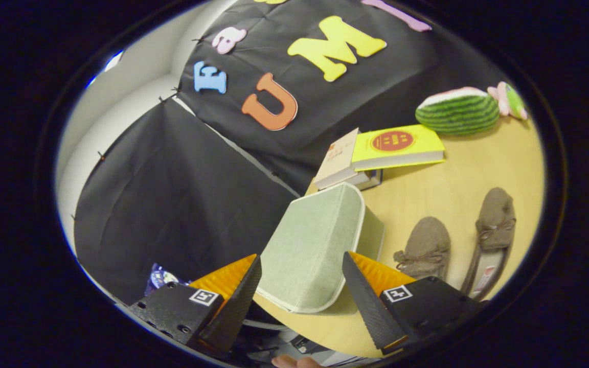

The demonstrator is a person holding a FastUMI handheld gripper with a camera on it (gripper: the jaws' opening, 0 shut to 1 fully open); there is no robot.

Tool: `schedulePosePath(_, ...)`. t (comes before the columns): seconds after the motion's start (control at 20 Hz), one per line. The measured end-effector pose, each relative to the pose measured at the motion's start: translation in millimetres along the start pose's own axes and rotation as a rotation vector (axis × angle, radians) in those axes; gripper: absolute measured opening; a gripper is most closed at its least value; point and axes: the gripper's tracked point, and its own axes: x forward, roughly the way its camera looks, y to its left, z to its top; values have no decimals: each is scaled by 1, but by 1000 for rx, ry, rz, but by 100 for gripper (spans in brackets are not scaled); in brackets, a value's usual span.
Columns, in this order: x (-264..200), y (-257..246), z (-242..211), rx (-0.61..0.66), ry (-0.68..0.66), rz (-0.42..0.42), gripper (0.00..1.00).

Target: Open the storage box then place both shoes into the box .Put the left shoe in first, then the right shoe, with the right side of both shoes facing outward in a uniform manner.

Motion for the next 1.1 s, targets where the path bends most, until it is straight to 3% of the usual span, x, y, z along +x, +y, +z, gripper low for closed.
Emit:
schedulePosePath(0.35, 40, -47, 23, 202, 113, 143, 100)
schedulePosePath(0.5, 58, -68, 22, 257, 182, 140, 100)
schedulePosePath(0.8, 88, -70, 21, 363, 252, 249, 100)
schedulePosePath(1.1, 96, -71, 23, 417, 275, 287, 97)
